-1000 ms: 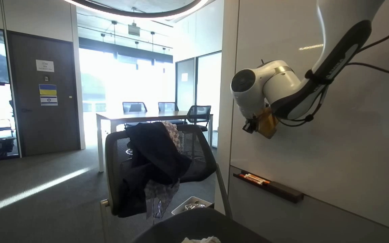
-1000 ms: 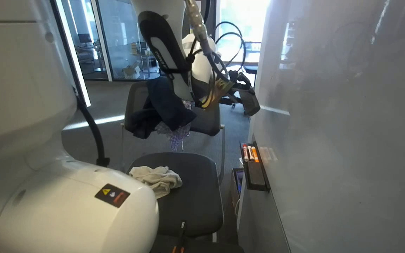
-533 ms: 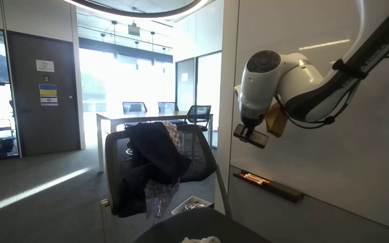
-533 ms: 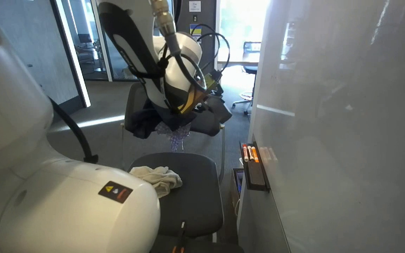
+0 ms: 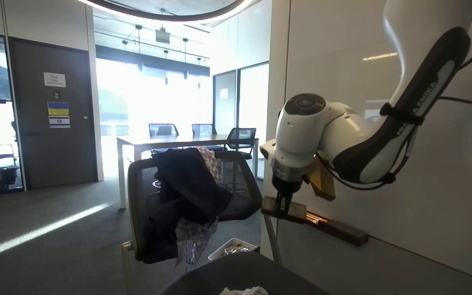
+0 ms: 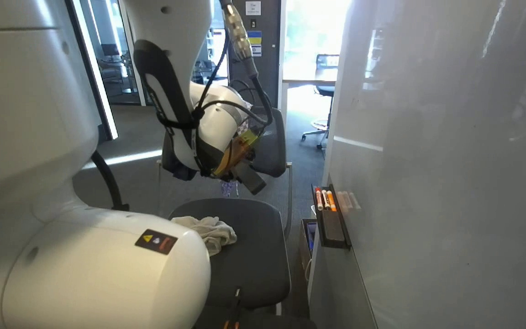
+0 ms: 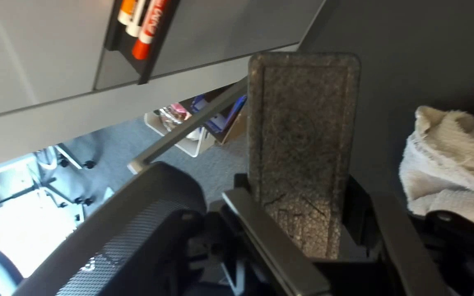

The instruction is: Use the duster to wipe the white board

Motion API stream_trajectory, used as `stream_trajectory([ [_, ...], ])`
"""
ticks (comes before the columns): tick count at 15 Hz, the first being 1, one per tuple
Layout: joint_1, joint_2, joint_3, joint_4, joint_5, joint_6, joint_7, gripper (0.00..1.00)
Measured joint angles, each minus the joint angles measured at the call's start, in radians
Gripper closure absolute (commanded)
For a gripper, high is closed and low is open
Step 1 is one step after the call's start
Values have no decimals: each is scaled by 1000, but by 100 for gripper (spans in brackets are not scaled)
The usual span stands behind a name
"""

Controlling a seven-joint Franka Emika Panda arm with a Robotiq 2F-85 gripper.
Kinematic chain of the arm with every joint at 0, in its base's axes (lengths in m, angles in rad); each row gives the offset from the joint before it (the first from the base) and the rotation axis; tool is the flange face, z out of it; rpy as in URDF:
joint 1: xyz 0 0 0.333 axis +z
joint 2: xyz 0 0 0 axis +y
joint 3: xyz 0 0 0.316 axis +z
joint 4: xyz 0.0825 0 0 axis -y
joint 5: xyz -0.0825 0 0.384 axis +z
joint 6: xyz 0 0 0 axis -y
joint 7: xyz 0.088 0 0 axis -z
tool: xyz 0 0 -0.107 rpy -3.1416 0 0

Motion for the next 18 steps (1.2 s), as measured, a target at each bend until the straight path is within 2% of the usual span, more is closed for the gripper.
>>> stream_trajectory([
  [6, -27, 312, -5, 73, 109, 42, -282, 69],
  [9, -65, 453, -1, 142, 135, 158, -407, 69],
  [10, -75, 487, 2, 165, 135, 196, -426, 19],
  [11, -84, 514, 5, 186, 135, 223, -443, 18],
  [13, -104, 551, 16, 212, 155, 234, -478, 4],
  [14, -116, 559, 20, 213, 186, 231, -510, 1],
  [18, -222, 540, 94, 189, 372, 156, -660, 0],
])
